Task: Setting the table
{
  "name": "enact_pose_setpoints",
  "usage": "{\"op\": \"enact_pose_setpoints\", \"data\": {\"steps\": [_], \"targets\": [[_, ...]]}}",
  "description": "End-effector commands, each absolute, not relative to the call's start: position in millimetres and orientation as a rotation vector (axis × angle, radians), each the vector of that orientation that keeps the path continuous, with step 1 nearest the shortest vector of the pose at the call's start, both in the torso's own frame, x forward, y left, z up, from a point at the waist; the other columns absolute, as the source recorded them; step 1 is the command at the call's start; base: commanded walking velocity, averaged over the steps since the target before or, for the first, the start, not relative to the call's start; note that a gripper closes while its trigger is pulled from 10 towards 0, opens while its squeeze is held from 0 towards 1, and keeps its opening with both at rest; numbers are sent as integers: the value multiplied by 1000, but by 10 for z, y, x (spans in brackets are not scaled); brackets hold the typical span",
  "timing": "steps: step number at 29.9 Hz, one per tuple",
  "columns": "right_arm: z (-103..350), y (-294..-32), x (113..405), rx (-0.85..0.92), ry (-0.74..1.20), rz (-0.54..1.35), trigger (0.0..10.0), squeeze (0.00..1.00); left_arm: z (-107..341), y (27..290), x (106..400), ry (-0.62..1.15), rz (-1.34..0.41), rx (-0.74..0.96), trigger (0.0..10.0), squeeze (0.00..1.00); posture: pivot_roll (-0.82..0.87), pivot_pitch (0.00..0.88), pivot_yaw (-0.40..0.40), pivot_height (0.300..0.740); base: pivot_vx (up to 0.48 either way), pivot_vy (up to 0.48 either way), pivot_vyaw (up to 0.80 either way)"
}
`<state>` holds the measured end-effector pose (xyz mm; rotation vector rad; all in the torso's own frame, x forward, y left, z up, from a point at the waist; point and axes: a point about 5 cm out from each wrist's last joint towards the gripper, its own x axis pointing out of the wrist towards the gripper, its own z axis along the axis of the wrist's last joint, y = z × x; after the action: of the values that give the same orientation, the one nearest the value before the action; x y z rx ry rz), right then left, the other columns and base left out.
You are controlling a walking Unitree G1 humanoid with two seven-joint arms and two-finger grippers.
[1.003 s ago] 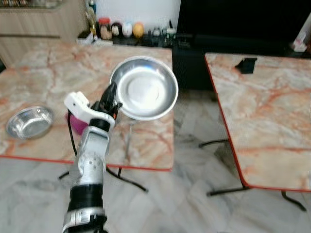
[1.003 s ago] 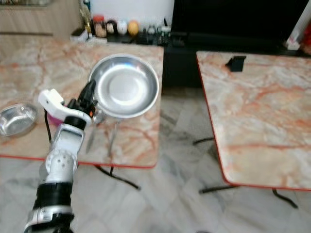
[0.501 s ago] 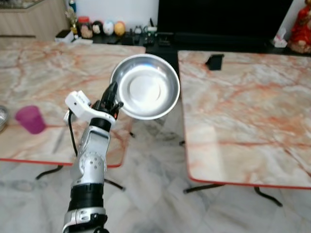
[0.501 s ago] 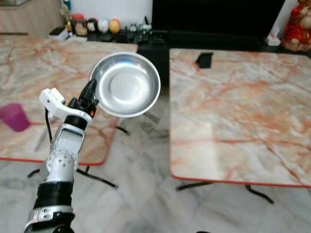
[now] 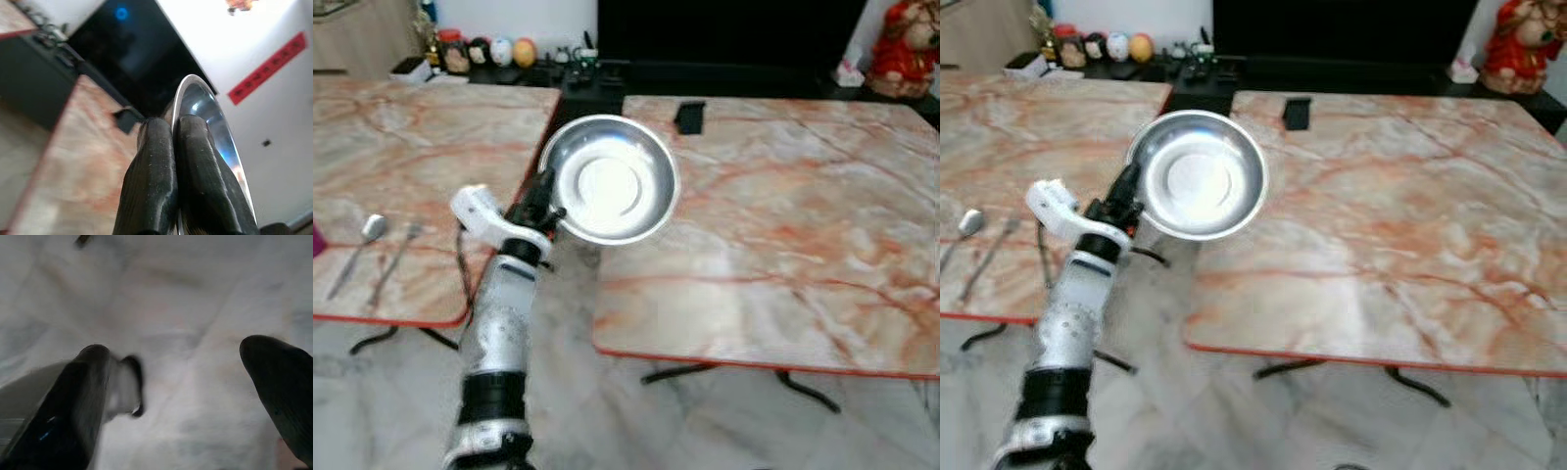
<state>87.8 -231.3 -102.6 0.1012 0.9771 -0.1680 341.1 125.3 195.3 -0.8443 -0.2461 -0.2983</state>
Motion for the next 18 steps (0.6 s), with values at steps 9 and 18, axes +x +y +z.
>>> {"op": "enact_pose_setpoints", "data": {"steps": [9,18], "targets": [[-1045,-2261,849,120,985,-170,10000,0,1995,1350,3399,-279,-274,-824,10000,0,42,0,-37,740,0,-435,0],[-1048,-2254,839,121,986,-171,10000,0,1989,1353,3403,-276,-280,-821,10000,0,38,0,-32,740,0,-434,0]]}}
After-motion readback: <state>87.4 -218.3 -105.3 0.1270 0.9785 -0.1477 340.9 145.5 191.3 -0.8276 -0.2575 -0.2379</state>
